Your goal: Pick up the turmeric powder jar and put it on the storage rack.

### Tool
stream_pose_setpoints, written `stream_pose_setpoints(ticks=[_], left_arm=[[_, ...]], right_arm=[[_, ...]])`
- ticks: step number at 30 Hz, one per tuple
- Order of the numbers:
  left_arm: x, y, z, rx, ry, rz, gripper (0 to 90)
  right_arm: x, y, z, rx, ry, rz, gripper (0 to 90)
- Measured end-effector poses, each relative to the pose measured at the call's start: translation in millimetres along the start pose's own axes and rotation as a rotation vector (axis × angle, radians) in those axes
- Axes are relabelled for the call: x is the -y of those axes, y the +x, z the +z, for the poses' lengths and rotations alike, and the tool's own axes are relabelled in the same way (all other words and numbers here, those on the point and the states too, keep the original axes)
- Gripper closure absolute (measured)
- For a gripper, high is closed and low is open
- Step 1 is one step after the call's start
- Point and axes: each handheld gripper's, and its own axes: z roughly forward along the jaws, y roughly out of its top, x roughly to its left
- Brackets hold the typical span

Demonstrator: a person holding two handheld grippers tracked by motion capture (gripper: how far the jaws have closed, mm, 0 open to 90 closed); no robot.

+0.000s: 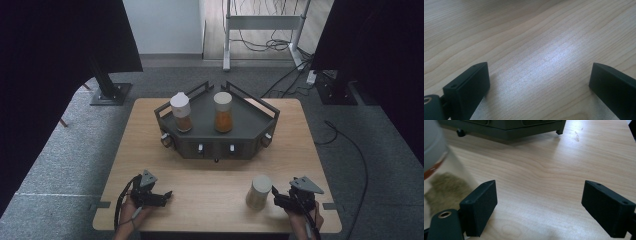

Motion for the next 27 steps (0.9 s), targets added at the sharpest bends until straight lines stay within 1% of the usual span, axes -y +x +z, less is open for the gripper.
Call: stream_pose_setpoints(ticks=[8,13,20,27], left_arm=[[0.0,0.0,0.0,0.000,0.000,0.000,2.9],[0.0,0.0,0.0,0.000,0.000,0.000,2.9],[-0.1,0.0,0.0,0.000,0.000,0.000,2.9],[0.0,0.0,0.0,0.000,0.000,0.000,2.9]], right_arm=[[2.1,6.1,-14.5,-0.024,-0.003,-0.033,12.3],[3.5,8.9,-20.5,-0.038,0.009,-0.054,12.0],[7.1,7.9,-25.3,-0.060,0.016,-0.044,11.6],[6.1,8.9,-27.4,-0.115,0.002,-0.052,10.8]])
